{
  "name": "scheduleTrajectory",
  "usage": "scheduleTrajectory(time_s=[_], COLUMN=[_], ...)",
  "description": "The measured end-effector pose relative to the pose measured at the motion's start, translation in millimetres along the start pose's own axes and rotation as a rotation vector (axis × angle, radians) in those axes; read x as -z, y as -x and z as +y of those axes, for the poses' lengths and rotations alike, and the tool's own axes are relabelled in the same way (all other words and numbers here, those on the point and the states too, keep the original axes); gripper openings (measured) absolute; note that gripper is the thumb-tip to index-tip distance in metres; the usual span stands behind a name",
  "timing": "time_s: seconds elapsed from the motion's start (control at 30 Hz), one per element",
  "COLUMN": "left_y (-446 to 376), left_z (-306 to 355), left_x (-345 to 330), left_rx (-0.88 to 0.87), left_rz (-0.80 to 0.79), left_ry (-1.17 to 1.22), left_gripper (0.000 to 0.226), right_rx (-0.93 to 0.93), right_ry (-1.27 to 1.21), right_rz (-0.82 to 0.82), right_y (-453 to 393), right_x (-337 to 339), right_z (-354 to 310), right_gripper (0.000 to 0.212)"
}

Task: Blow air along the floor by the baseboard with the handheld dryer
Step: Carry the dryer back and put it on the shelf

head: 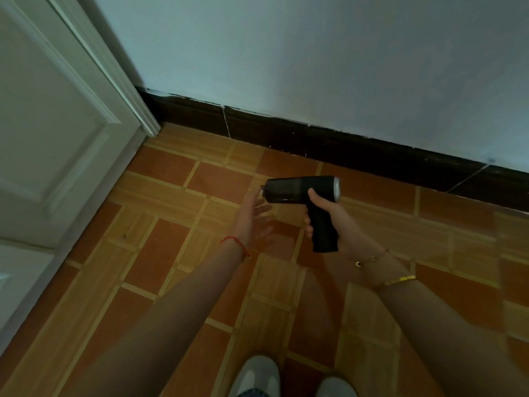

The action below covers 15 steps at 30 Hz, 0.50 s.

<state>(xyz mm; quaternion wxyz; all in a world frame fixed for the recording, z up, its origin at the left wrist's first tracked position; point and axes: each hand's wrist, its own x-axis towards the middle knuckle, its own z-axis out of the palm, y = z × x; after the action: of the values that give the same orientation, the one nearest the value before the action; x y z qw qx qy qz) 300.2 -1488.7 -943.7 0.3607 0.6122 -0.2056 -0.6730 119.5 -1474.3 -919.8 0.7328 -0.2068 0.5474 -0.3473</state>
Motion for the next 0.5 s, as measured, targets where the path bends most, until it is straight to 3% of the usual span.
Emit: scheduleTrajectory(time_s=[0.1,0.23,0.5], left_y=[8,15,27], left_z=[-2,-10,-19], left_x=[-11,-16,-18], left_rx=[-0.024,-0.050,-0.085], left_rz=[-0.153,-0.191,-0.185], left_ry=[0.093,0.126,0.064], left_gripper=[0.057,0.027,0.045], right_rx=[-0.008,0.012,0.049], right_ry=[-0.071,-0.148,-0.218], right_rz=[-0.066,-0.115,-0.173], right_y=[15,31,41], right_x=[6,16,25], right_z=[4,15,34], right_gripper=[0.035,0.039,0.037])
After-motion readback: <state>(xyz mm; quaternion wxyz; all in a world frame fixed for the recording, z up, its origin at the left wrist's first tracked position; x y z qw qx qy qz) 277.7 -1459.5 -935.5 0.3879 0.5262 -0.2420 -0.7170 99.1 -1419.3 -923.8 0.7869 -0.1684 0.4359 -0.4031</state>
